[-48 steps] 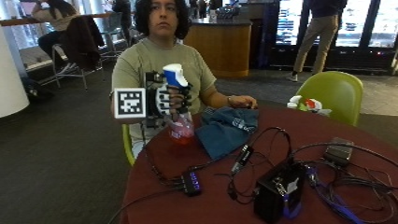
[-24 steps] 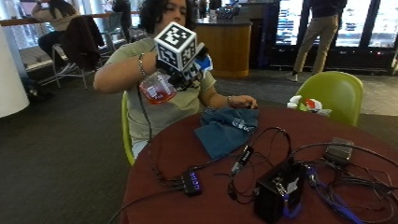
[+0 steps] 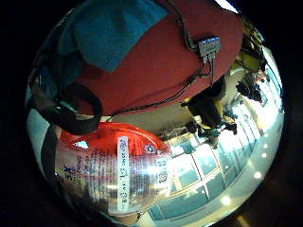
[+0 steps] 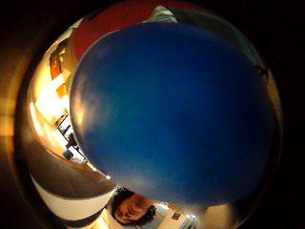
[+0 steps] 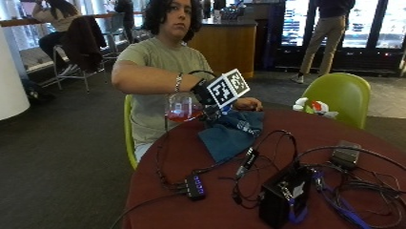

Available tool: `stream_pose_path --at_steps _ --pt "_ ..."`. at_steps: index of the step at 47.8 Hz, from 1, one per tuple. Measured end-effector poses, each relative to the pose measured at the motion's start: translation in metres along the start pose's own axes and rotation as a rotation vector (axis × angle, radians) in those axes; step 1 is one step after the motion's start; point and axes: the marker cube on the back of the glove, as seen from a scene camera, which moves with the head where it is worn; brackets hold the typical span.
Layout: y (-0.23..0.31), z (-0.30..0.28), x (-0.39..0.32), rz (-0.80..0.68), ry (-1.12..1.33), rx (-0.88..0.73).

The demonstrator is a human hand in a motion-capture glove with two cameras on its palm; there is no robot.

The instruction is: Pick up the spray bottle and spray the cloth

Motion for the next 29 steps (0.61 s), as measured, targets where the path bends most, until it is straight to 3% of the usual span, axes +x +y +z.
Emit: stream_pose_path --at_steps 14,20,29 --pt "-0.019 0.01 -0.011 0.023 0.036 -0.033" --pt "-0.001 -0.018 -0.022 -0.055 -0.05 0.084" --pt "0.027 -0.079 -0.059 -0.284 -0.282 0.34"
